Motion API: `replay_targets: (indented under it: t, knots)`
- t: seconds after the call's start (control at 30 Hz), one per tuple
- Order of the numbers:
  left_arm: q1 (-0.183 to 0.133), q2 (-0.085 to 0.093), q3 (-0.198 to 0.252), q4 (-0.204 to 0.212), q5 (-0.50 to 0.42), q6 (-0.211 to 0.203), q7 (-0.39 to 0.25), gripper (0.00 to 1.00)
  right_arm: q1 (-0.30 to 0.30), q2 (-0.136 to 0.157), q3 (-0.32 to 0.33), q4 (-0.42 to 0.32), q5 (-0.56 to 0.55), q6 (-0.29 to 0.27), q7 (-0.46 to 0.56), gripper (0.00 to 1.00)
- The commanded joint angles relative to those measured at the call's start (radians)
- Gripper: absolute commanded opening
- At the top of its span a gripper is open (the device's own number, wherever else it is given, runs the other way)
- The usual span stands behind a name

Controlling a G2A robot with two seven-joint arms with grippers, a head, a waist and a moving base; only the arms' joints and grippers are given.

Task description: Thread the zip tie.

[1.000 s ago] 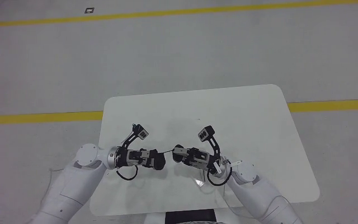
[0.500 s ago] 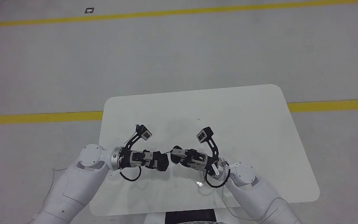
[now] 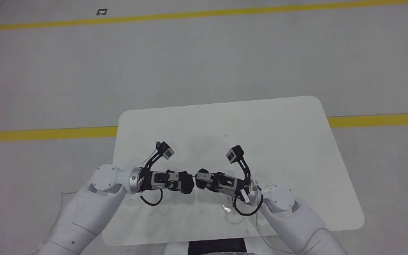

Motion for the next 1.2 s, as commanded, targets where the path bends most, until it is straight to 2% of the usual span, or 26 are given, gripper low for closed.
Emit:
replay_targets:
  t: [0.0, 0.03, 0.07, 0.1, 0.27, 0.4, 0.6, 0.87, 1.17]
  knots:
    - [0.002, 0.001, -0.001, 0.0, 0.0, -0.002, -0.001, 0.69, -0.004, 0.004, 0.006, -0.007, -0.024, 0.009, -0.001, 0.0]
    - [0.003, 0.002, -0.002, -0.001, 0.001, -0.003, -0.001, 0.62, -0.005, 0.006, 0.008, -0.011, -0.038, 0.013, 0.0, 0.0]
    - [0.004, 0.002, -0.002, -0.001, 0.001, -0.003, -0.001, 0.5, -0.006, 0.007, 0.008, -0.014, -0.051, 0.015, 0.002, 0.0]
    - [0.005, 0.002, -0.002, -0.001, 0.001, -0.004, -0.001, 0.45, -0.007, 0.008, 0.008, -0.017, -0.059, 0.016, 0.002, 0.0]
    - [0.005, 0.004, 0.004, -0.006, 0.012, -0.005, 0.001, 0.4, -0.011, 0.01, 0.006, -0.022, -0.07, 0.016, -0.001, 0.0]
    - [0.003, 0.004, 0.007, -0.005, 0.013, -0.004, 0.003, 0.42, -0.011, 0.01, 0.006, -0.022, -0.07, 0.016, -0.001, 0.0]
    - [0.0, 0.005, 0.01, 0.002, 0.013, -0.002, 0.002, 0.38, -0.015, 0.013, 0.01, -0.037, -0.112, 0.032, -0.041, 0.0]
    - [-0.006, 0.006, 0.02, 0.014, 0.01, -0.002, -0.004, 0.27, -0.027, 0.024, 0.031, -0.064, -0.146, 0.052, -0.042, 0.0]
    - [-0.016, 0.007, 0.029, 0.027, 0.014, 0.003, -0.009, 0.21, -0.038, 0.035, 0.047, -0.083, -0.166, 0.073, -0.03, 0.0]
